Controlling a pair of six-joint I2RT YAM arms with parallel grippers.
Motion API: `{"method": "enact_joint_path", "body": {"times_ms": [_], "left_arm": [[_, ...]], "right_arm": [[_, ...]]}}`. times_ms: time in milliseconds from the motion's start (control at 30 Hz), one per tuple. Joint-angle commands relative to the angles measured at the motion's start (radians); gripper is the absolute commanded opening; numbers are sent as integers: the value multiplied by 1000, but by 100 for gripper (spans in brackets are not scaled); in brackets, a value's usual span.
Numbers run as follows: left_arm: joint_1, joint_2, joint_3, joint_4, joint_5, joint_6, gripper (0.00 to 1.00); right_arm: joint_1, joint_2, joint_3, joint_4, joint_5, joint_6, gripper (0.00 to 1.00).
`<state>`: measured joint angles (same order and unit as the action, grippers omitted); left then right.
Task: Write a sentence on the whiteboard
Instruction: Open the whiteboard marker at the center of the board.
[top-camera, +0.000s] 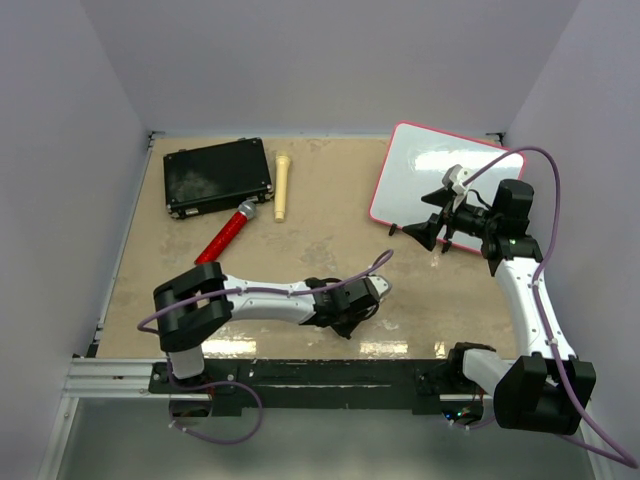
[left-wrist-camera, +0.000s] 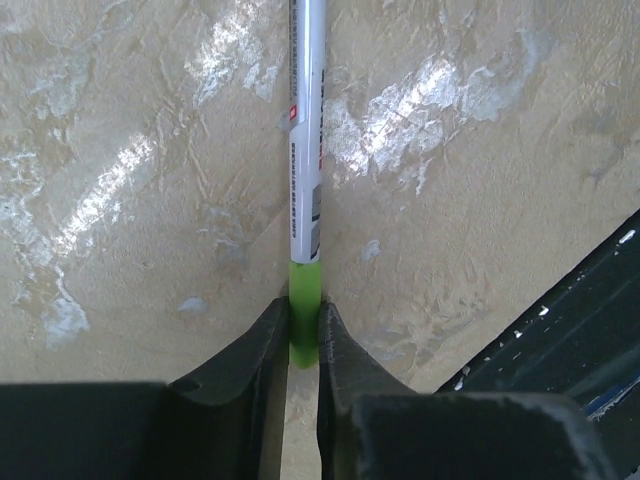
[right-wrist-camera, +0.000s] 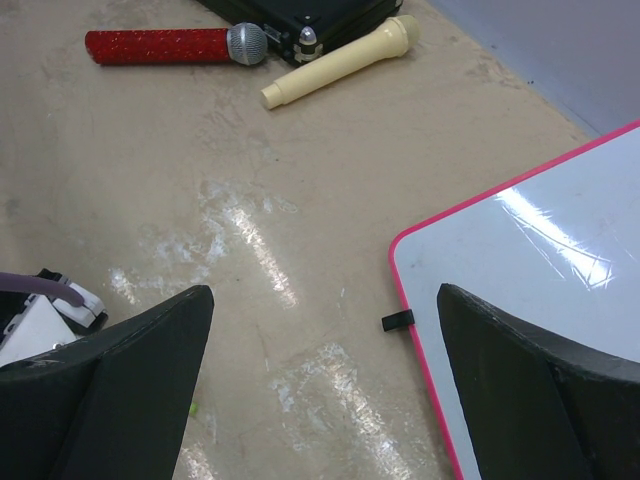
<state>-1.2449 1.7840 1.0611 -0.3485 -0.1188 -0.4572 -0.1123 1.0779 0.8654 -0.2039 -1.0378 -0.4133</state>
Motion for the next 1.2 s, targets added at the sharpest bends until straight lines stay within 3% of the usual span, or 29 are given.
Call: {"method": "enact_joint_path", "body": {"times_ms": [0,167,400,467,567,667,767,933,1167], "left_arm": [[-4,43,31,-44,-36,11,11],[-4,11,8,-26,-87,46,0],[10,-136,-85,68,-131,277,0],[24,-184,-96,68,-85,330,0],[68,-242,-110,57,14,451,0],[108,-300,-121,36,83,577,0],[179,-347,-125,23,172,664,0],[191,-371,-90,-18,229,775,0],[199,-368,-52,-50,220,807,0]], "right_arm": [[-1,-1,44,3,-1,-19,99],[-1,-1,44,-3,-2,-28,99],[-1,10,53,-55,-14,-105,99],[-1,16,58,-84,-36,-146,99],[2,34,64,-179,-108,-266,99],[22,74,90,-365,-166,-488,98],[91,121,113,-524,-153,-732,98],[240,204,135,-718,-142,-938,97],[370,264,132,-692,-113,-899,92]]}}
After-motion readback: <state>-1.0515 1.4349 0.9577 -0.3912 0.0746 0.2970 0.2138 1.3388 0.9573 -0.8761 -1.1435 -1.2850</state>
